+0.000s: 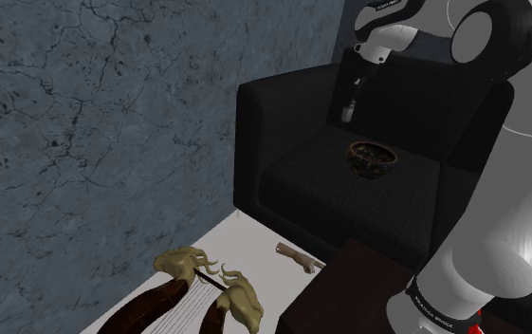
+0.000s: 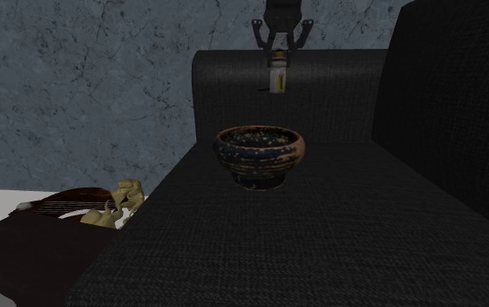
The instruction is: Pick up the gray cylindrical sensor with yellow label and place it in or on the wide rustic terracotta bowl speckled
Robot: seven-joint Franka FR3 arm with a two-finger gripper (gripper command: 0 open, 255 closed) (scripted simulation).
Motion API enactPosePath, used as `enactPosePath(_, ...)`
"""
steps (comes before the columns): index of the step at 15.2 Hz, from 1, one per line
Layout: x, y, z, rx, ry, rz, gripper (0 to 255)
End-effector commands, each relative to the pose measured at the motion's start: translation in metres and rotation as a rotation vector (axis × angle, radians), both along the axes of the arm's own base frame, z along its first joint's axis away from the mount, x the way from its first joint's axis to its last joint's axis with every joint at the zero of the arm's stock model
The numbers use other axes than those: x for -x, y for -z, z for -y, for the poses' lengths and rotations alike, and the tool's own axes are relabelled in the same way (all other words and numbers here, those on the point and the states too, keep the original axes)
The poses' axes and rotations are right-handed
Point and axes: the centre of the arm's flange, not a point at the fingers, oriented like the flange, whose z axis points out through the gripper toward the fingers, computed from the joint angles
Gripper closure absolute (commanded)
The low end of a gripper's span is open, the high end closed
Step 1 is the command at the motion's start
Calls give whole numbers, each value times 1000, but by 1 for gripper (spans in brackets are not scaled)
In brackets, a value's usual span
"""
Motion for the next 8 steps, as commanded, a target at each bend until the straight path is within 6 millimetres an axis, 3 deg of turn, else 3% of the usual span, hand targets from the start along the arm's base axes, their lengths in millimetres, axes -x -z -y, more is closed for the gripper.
enactPosePath(1,20,-4,1,0,0,0,255)
enactPosePath(8,112,-13,2,0,0,0,255)
